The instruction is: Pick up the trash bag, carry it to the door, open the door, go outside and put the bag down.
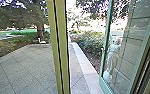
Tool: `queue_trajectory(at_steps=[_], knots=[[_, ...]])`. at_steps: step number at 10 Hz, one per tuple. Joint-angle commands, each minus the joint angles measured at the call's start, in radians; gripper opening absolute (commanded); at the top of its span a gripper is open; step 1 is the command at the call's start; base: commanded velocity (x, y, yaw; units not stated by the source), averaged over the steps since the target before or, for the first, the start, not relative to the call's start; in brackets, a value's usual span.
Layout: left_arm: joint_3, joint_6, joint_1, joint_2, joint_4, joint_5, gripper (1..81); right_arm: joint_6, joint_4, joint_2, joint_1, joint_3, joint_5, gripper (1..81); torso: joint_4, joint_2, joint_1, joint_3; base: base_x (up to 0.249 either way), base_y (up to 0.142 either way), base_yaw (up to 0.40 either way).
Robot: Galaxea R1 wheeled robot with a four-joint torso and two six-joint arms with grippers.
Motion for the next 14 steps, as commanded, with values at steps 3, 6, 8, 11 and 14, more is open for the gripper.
queue_trajectory(at_steps=[3,6,8,11,14], knots=[[0.001,0.002,-0.051,-0.007,0.004,0.053,1.0,-0.002,-0.010,0.008,0.042,0.003,-0.045,81.1,0.000,0.000,0.000,0.000,0.000,-0.074,0.000],[0.001,0.002,-0.051,-0.007,0.007,0.053,1.0,-0.002,-0.010,0.008,0.042,0.005,-0.047,81.1,0.000,0.000,-0.001,0.000,0.000,-0.077,0.000],[0.001,0.004,-0.051,-0.005,0.007,0.053,1.0,-0.002,-0.010,0.008,0.042,0.005,-0.047,81.1,0.000,0.000,0.000,0.000,0.000,-0.083,0.000],[0.001,0.004,-0.051,-0.005,0.009,0.053,1.0,-0.002,-0.010,0.008,0.041,0.005,-0.047,81.1,0.000,0.000,-0.001,0.000,0.000,-0.092,0.000],[0.003,0.004,-0.051,-0.005,0.009,0.053,1.0,-0.002,-0.010,0.008,0.039,0.005,-0.045,81.1,0.000,0.000,-0.001,0.000,0.000,-0.098,0.000]])
